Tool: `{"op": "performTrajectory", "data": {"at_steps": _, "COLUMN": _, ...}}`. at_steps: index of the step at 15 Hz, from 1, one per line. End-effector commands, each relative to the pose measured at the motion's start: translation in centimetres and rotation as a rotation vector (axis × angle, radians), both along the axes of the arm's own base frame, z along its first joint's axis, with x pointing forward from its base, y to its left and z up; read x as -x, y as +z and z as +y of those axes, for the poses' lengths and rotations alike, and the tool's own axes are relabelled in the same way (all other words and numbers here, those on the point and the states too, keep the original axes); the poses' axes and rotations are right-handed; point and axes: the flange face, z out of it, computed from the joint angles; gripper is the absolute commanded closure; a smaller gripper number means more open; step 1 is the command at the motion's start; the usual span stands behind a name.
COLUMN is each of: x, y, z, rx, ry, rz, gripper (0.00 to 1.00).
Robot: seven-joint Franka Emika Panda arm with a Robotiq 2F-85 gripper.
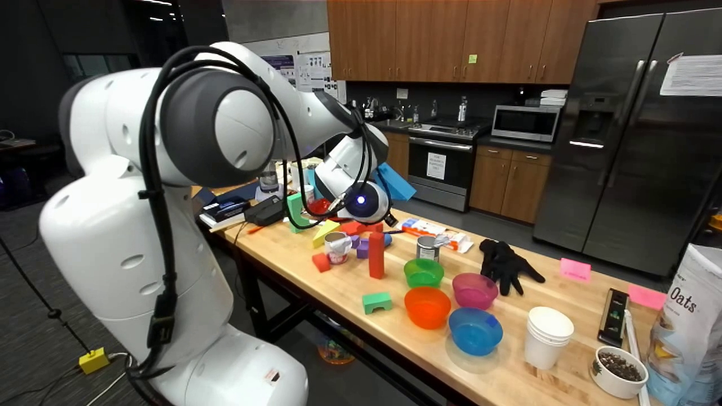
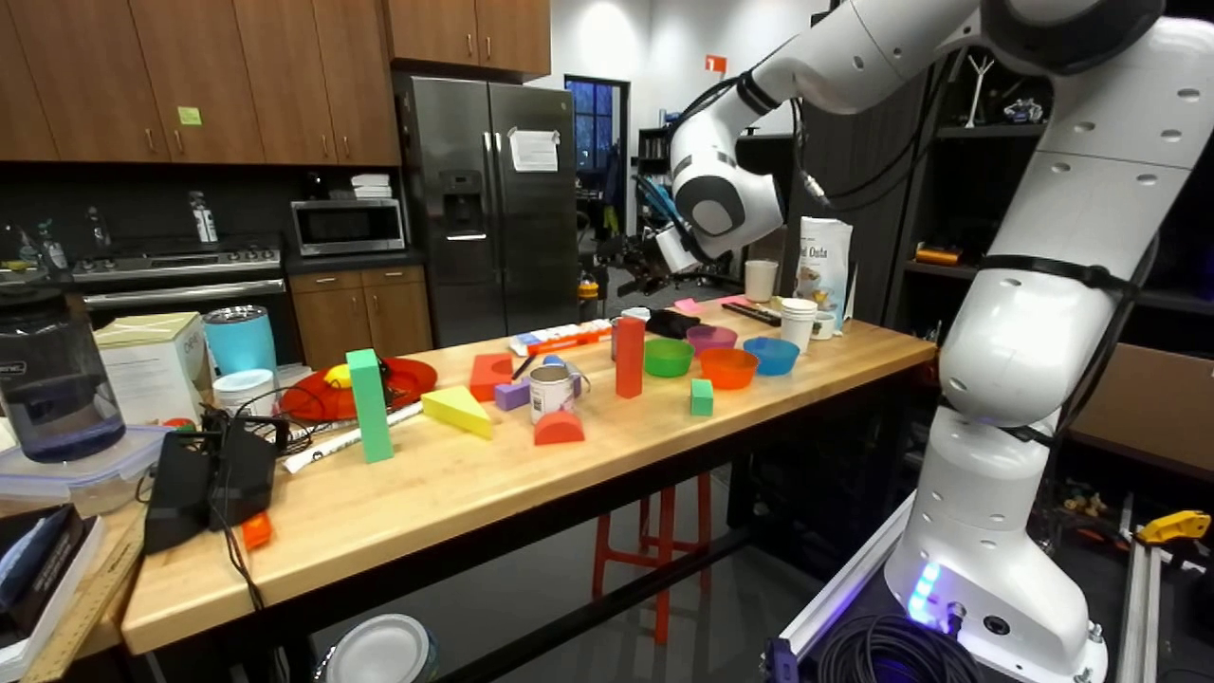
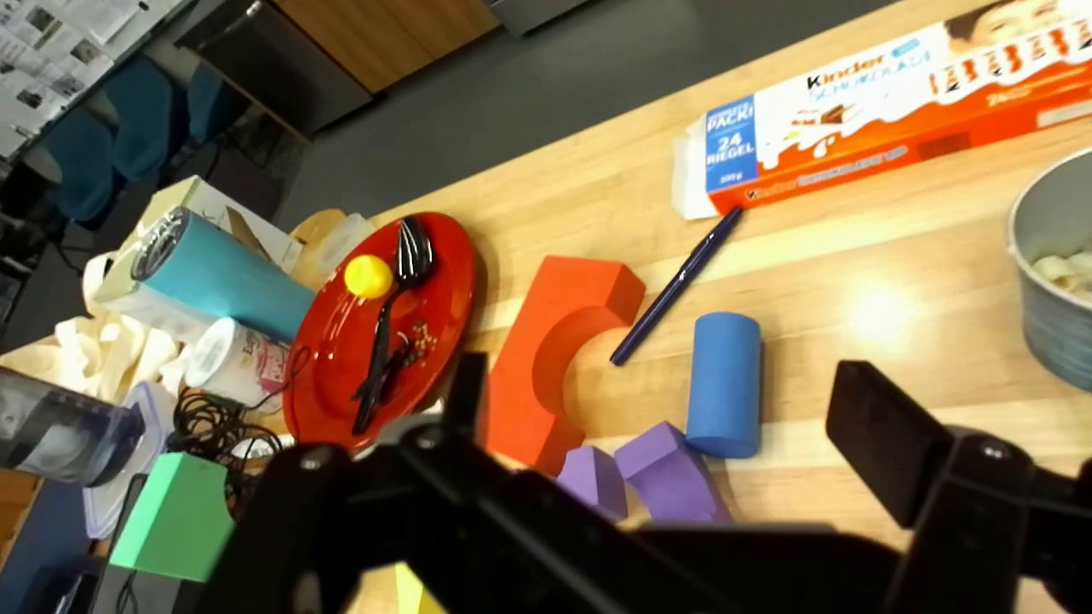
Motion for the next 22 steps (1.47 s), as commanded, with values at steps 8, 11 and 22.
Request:
{"op": "performTrajectory", "data": {"at_steps": 8, "x": -0.1, "y": -7.3, "z": -1.4, "rx": 0.025, "ry": -0.078, "rz": 0.192, "gripper": 0.00}}
{"op": "performTrajectory", "data": {"at_steps": 11, "x": 1.0, "y": -6.9, "z": -2.0, "rx": 0.050, "ry": -0.135, "rz": 0.200, "gripper": 0.01}}
{"op": "performTrajectory", "data": {"at_steps": 22, "x": 1.6, "y": -7.3, "z": -2.3, "rx": 0.040, "ry": -0.164, "rz": 0.194, "gripper": 0.00}}
